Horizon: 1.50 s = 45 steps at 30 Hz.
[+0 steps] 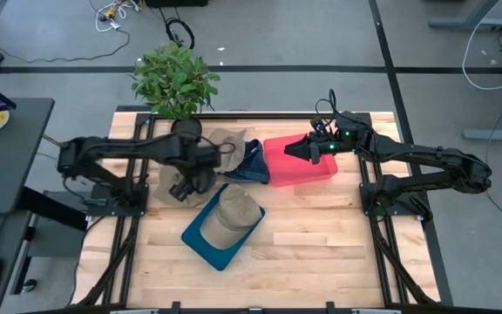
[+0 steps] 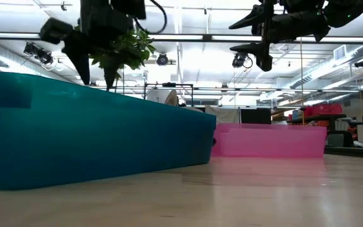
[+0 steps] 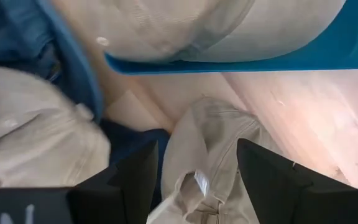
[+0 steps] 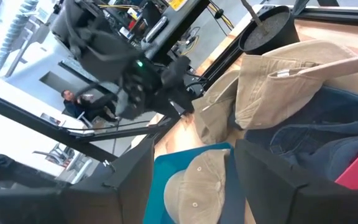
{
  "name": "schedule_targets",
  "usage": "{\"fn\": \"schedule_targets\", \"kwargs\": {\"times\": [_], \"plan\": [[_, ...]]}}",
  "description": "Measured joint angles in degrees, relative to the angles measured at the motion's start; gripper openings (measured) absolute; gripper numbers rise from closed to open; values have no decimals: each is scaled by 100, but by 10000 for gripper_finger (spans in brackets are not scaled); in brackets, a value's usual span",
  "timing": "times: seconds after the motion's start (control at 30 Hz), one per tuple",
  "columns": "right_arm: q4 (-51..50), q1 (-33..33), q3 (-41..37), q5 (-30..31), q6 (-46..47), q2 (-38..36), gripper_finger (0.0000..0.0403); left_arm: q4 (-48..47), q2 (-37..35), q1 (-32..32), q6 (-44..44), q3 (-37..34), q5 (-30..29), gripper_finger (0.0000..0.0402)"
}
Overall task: Pick & Place hat
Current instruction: Put the left brown cap into the blue bin
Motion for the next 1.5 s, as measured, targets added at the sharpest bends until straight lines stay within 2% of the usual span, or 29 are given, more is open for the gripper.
{"fn": "schedule_targets", "kwargs": {"times": [0.27,0.57,0.77,0.9,1.07,1.27,1.5], "plan": [[0,0,0,-2,-43,0,226,83,585,-67,225,-2,-173,223],[3,0,0,-21,-98,0,226,87,729,-47,361,-331,-183,222],[0,0,0,-28,-98,0,226,446,729,-29,283,-737,-1134,222],[0,0,0,-28,-94,0,226,506,729,14,228,-824,-1207,214],[2,0,0,-42,-61,0,226,498,729,8,192,-835,-1207,156],[2,0,0,-44,-7,0,226,455,719,5,11,-835,-1441,27],[0,0,0,-44,2,0,226,-96,531,5,-135,-829,-1709,12]]}}
